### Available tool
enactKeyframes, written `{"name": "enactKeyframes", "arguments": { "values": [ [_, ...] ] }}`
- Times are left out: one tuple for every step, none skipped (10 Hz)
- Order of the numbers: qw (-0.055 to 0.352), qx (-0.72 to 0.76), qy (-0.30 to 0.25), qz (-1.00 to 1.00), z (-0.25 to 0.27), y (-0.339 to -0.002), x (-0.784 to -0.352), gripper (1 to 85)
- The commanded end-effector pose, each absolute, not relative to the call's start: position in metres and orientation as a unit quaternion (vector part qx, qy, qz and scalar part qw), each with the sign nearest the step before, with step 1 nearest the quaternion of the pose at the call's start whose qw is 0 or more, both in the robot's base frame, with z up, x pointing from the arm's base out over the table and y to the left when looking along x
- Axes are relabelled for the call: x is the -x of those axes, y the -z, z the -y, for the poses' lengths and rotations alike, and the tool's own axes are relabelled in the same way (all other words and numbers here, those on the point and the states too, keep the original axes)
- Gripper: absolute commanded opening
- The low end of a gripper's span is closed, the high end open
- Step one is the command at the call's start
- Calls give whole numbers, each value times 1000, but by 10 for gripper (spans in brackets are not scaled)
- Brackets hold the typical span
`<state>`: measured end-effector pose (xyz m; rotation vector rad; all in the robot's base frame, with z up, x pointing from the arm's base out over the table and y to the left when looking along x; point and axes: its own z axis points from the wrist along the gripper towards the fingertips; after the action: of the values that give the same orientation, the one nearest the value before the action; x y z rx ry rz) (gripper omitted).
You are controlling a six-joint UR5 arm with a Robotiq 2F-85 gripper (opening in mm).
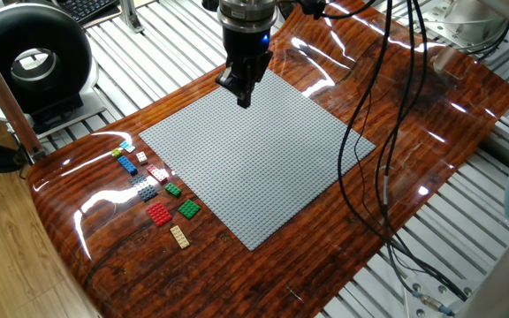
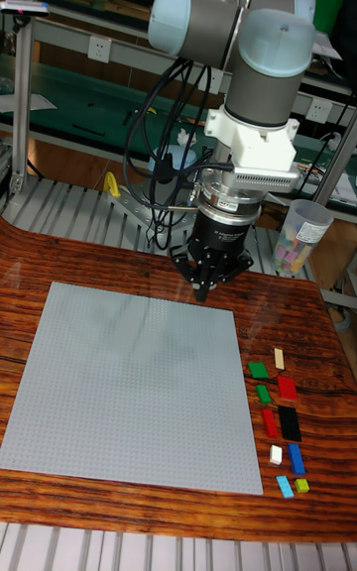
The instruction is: Build with small Lego blocks
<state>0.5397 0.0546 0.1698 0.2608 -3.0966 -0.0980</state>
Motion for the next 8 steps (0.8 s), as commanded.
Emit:
{"name": "enactKeyframes", "arguments": {
  "values": [
    [18,-60,38,997,-60,-172,-541,170],
    [16,-50,42,998,-68,-171,-545,340],
    [9,-51,57,997,-77,-170,-550,567],
    [3,-52,67,996,-83,-170,-554,717],
    [1,-53,70,996,-87,-171,-557,837],
    [3,-48,65,997,-88,-173,-559,850],
    [7,-38,62,997,-90,-175,-559,850],
    [8,-37,58,998,-91,-176,-561,850]
  ]
}}
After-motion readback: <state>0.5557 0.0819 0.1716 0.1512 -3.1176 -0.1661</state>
